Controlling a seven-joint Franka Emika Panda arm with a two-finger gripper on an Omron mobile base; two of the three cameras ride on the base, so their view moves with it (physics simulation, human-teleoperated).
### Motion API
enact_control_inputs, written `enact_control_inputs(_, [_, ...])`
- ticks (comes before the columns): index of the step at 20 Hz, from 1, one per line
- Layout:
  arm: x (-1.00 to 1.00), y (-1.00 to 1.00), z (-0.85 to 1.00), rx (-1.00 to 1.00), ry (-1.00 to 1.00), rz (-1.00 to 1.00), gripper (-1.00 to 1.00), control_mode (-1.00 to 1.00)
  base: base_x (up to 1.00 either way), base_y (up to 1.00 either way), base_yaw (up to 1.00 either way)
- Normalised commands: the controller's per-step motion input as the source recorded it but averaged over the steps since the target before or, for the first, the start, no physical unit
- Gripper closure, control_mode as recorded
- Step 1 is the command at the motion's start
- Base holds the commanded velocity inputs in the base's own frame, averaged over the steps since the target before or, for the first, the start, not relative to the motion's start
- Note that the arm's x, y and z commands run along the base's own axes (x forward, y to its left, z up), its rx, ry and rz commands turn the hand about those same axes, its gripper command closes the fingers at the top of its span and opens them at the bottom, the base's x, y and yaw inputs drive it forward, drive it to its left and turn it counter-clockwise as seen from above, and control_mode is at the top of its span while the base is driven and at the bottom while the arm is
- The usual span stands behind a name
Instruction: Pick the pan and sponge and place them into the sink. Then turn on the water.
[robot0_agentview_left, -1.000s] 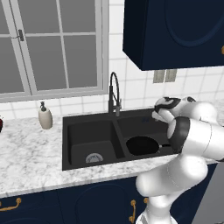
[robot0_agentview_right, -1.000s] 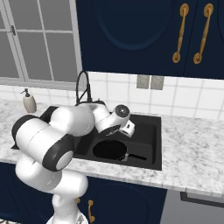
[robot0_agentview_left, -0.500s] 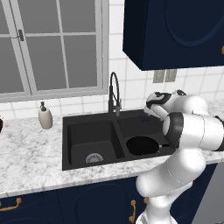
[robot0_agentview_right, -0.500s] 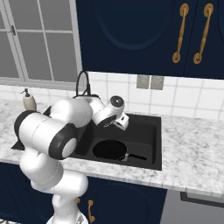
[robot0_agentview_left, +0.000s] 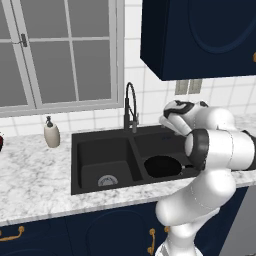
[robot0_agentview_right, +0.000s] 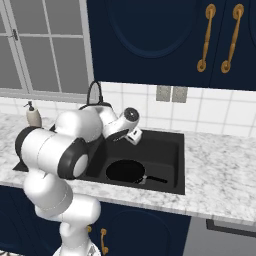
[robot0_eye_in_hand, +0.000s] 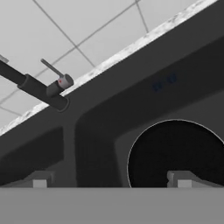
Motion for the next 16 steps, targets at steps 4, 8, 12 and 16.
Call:
enact_control_inputs(4, [0.11, 0.24, 0.1, 0.07, 0.0, 0.0, -1.0, -1.0, 0.0, 0.0, 0.0])
enact_control_inputs(8, [0.03, 0.16, 0.15, 0.07, 0.0, 0.0, -1.0, -1.0, 0.0, 0.0, 0.0])
enact_control_inputs(12, [0.06, 0.02, 0.13, 0.06, 0.0, 0.0, -1.0, -1.0, 0.0, 0.0, 0.0])
enact_control_inputs(16, [0.01, 0.0, 0.01, 0.04, 0.05, 0.0, -1.0, -1.0, 0.0, 0.0, 0.0])
